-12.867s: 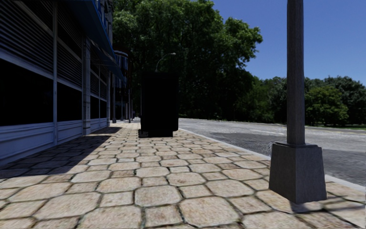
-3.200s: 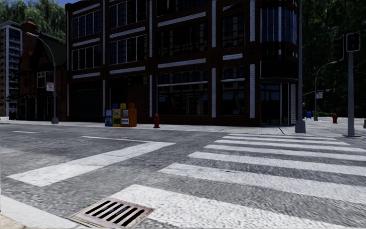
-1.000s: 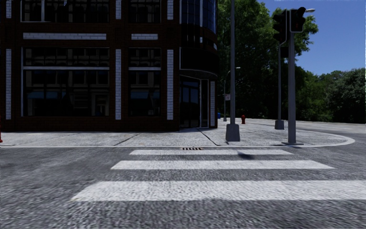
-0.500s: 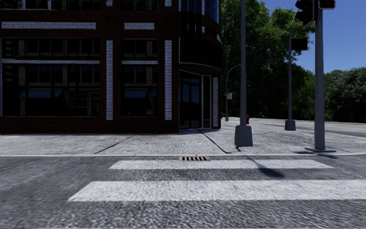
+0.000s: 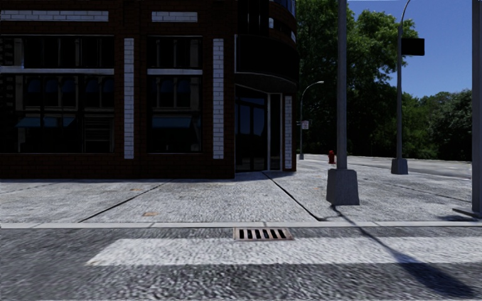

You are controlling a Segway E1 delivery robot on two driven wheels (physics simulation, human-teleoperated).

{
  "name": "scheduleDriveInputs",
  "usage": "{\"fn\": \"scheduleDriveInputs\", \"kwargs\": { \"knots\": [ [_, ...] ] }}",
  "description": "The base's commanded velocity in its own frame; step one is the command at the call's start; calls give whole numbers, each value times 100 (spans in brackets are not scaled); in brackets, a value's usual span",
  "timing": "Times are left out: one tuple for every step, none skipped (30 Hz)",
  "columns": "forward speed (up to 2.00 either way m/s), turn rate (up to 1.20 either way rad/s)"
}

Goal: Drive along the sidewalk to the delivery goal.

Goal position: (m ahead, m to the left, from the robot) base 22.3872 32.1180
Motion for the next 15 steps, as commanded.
{"fn": "scheduleDriveInputs", "kwargs": {
  "knots": [
    [200,0],
    [200,0],
    [200,0],
    [200,0],
    [200,0],
    [200,0],
    [200,0],
    [200,0],
    [200,0],
    [200,0],
    [200,0],
    [200,0],
    [200,0],
    [200,0],
    [200,0]
  ]
}}
